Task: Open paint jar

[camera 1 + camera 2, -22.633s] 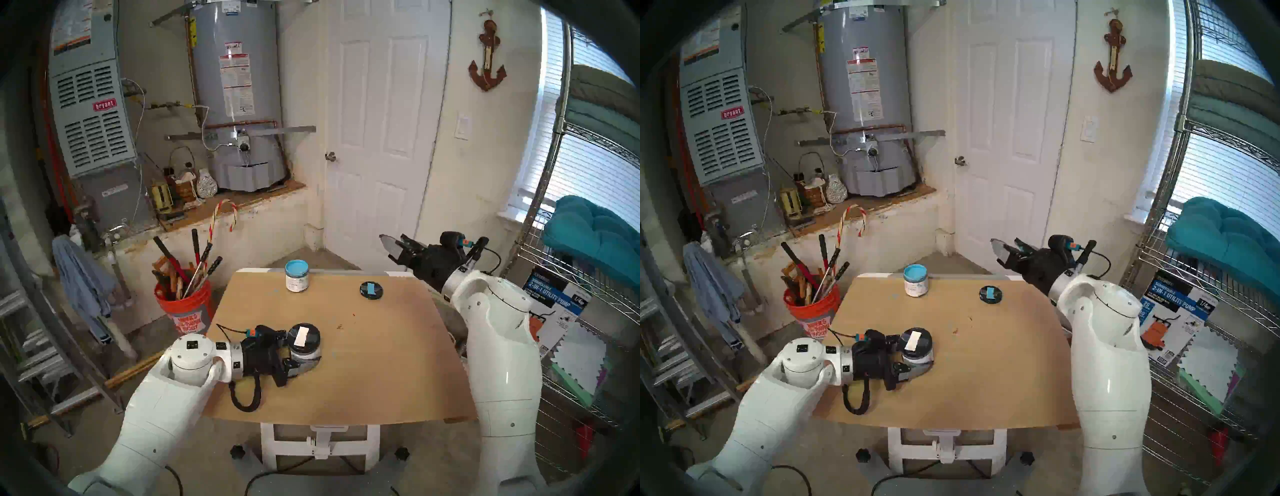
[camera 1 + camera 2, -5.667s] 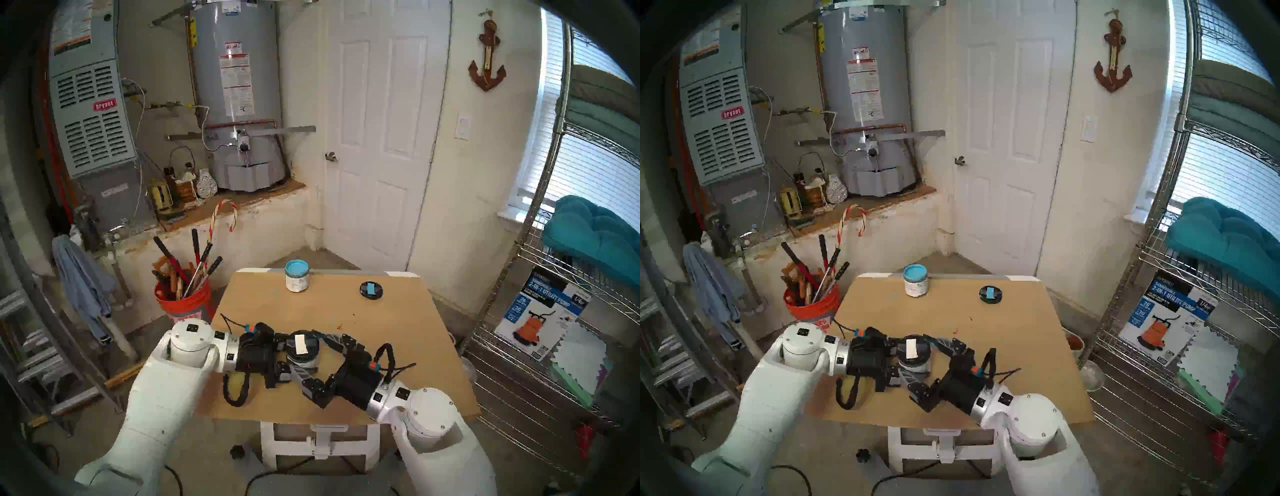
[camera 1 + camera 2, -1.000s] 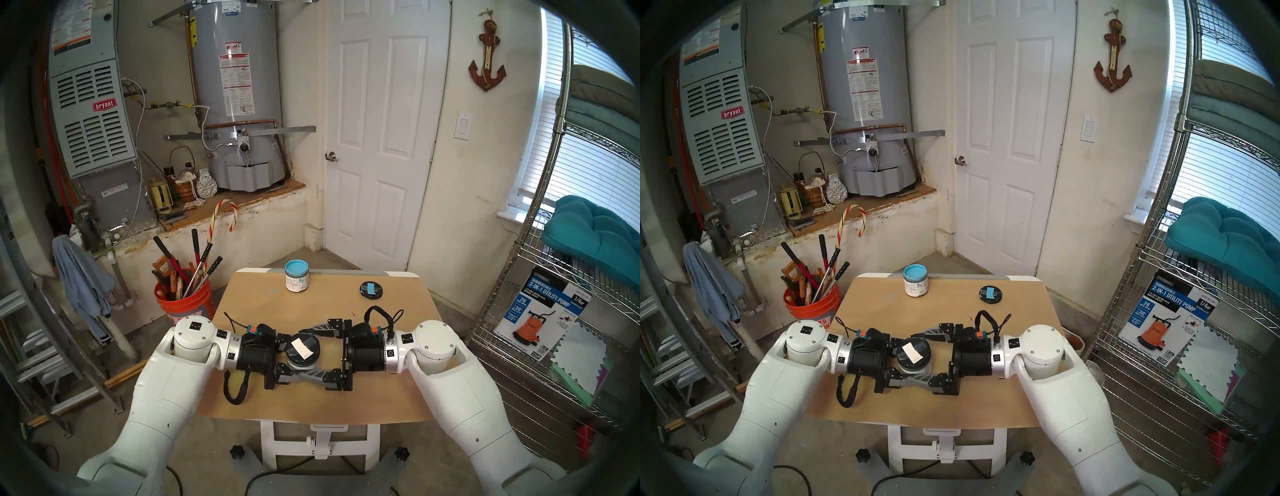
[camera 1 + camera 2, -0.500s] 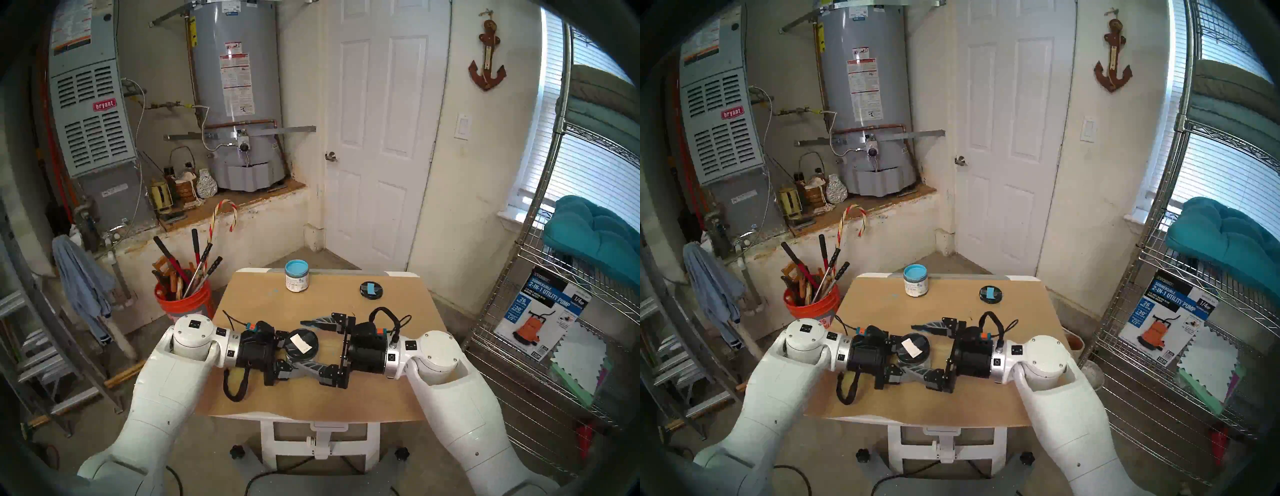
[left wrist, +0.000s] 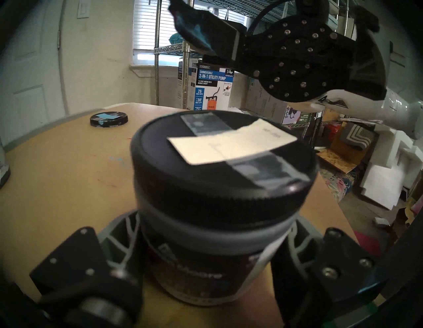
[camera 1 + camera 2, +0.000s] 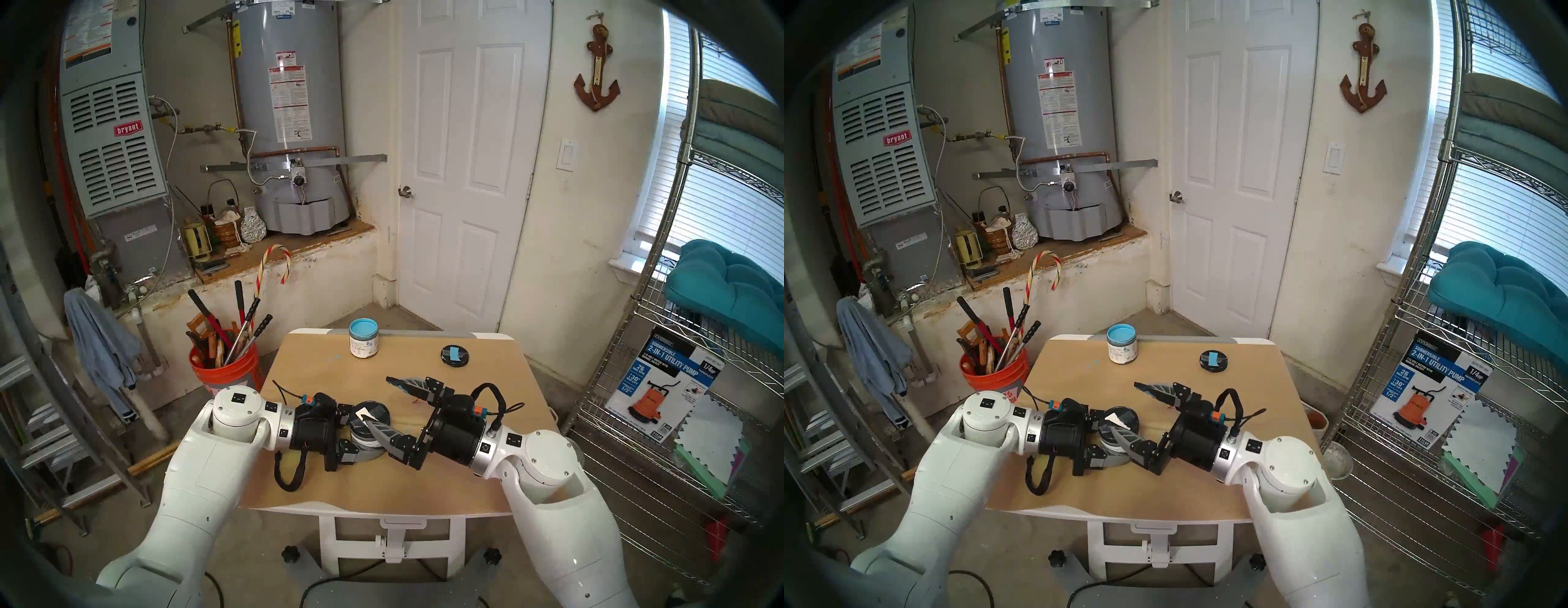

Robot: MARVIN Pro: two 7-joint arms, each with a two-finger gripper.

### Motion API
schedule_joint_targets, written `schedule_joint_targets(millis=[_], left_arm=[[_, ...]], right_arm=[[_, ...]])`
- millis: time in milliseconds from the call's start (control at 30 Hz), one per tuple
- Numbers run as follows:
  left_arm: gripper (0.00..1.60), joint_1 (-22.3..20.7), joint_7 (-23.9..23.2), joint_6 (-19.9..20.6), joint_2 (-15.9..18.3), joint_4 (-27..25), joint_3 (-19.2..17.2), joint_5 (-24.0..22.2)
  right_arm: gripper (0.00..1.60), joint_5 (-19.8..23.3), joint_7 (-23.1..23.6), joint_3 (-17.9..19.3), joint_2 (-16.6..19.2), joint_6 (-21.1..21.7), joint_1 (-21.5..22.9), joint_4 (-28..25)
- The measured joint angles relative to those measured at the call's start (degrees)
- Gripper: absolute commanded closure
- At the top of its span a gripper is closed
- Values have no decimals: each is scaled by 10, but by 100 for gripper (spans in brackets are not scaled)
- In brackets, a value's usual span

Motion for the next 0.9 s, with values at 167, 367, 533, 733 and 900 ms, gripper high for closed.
schedule_joint_targets(millis=[167, 367, 533, 733, 900], left_arm=[[160, 0, 0, -4, -2, 3, -2, -1], [160, -1, -1, -6, -3, 6, -2, -1], [160, -3, -2, -8, -4, 9, -3, -1], [160, -3, -3, -8, -4, 9, -4, -1], [160, 1, -1, -4, -4, 1, -5, 1]], right_arm=[[0, -32, -36, -10, -5, -5, -35, -34], [0, -77, -74, -22, -9, -6, -73, -72], [0, -108, -112, -40, -11, 0, -98, -89], [0, -122, -158, -67, -11, 6, -101, -82], [0, -130, -183, -75, -13, 3, -92, -59]])
